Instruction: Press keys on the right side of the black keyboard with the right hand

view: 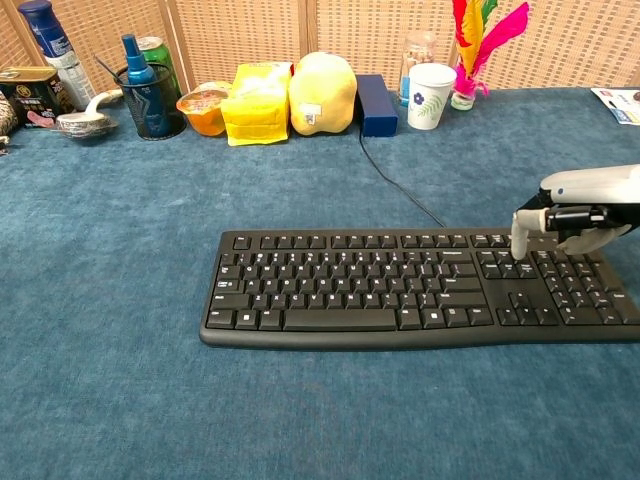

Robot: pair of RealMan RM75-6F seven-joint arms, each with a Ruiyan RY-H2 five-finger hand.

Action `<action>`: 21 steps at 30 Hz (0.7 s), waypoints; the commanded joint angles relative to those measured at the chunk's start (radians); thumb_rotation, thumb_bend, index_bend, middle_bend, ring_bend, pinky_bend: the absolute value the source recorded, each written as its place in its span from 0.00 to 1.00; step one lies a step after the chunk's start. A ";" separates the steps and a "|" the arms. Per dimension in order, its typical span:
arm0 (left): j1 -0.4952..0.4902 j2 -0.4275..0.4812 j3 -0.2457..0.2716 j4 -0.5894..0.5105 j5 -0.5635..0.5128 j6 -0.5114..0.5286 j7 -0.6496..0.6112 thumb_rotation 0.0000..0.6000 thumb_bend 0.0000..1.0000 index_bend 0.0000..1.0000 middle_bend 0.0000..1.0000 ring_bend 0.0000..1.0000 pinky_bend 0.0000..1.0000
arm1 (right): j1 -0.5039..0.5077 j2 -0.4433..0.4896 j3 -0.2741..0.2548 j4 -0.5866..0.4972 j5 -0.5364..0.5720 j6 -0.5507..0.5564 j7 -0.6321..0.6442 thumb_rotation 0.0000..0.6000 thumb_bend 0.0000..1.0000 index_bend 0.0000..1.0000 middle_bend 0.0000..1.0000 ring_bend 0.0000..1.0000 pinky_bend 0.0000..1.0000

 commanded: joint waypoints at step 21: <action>0.003 -0.006 0.006 0.018 0.003 0.002 -0.014 0.01 0.53 0.61 0.58 0.50 0.29 | 0.031 -0.034 -0.027 0.030 0.072 0.017 -0.041 0.00 0.66 0.37 1.00 1.00 1.00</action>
